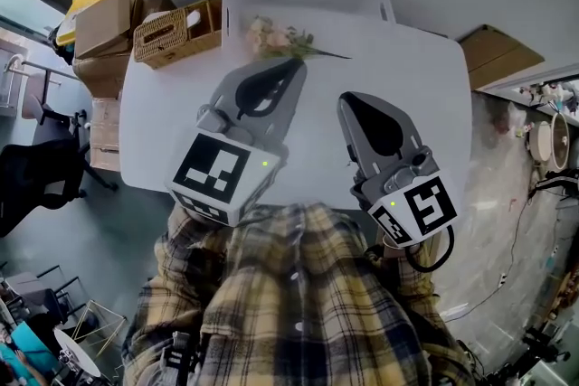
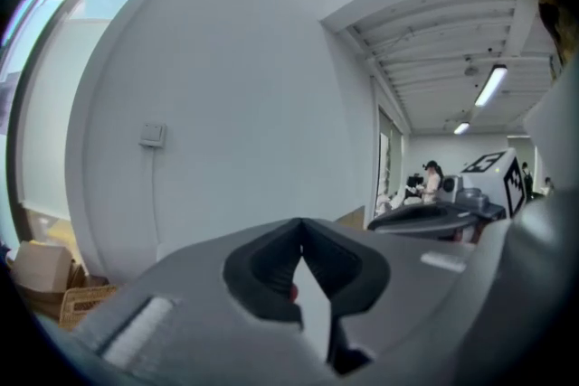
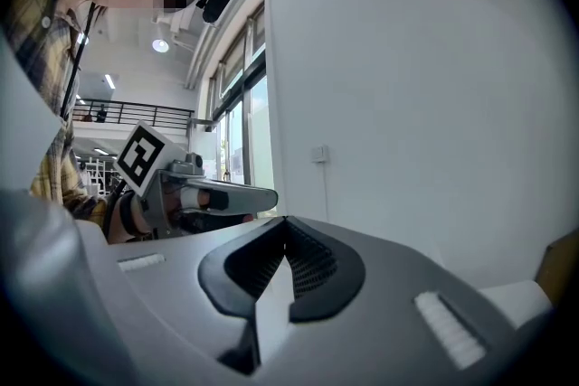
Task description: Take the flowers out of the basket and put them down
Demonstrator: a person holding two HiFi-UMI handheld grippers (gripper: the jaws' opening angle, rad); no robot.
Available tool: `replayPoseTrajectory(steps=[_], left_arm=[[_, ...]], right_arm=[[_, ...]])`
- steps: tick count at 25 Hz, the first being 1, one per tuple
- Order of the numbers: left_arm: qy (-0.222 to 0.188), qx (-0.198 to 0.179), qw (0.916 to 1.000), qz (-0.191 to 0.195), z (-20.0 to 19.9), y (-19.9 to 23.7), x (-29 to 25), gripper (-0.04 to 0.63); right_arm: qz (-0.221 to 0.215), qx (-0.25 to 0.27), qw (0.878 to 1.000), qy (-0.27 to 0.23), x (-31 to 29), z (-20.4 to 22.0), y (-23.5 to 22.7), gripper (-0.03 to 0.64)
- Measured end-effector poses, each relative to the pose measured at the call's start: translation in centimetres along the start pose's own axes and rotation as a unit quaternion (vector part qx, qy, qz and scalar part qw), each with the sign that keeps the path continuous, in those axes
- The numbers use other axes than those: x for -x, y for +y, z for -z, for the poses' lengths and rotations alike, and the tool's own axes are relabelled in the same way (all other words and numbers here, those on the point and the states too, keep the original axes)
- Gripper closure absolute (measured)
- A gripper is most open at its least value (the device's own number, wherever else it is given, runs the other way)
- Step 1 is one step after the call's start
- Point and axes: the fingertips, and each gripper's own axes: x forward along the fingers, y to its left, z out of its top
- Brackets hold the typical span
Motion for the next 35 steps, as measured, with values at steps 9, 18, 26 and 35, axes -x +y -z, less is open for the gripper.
replayPoseTrajectory(steps=[9, 18, 26, 35], left_arm=[[0.067, -0.057, 0.9924, 0.086, 0.9, 1.3, -5.3, 0.494], [0.137, -0.051, 0.9805, 0.131, 3.9, 4.8, -10.5, 0.42], [0.258, -0.054, 0.9478, 0.18, 8.9, 7.8, -14.2, 0.296], [0.354, -0.089, 0.9049, 0.22, 14.8, 9.2, -18.4, 0.279]], right_arm=[[0.013, -0.016, 1.0, 0.012, -0.2, 1.4, -2.6, 0.614], [0.026, -0.032, 0.999, 0.02, -0.9, 2.5, -5.1, 0.614], [0.036, -0.054, 0.997, 0.029, -1.7, 3.7, -6.3, 0.614], [0.047, -0.076, 0.995, 0.036, -2.4, 4.9, -8.7, 0.614]])
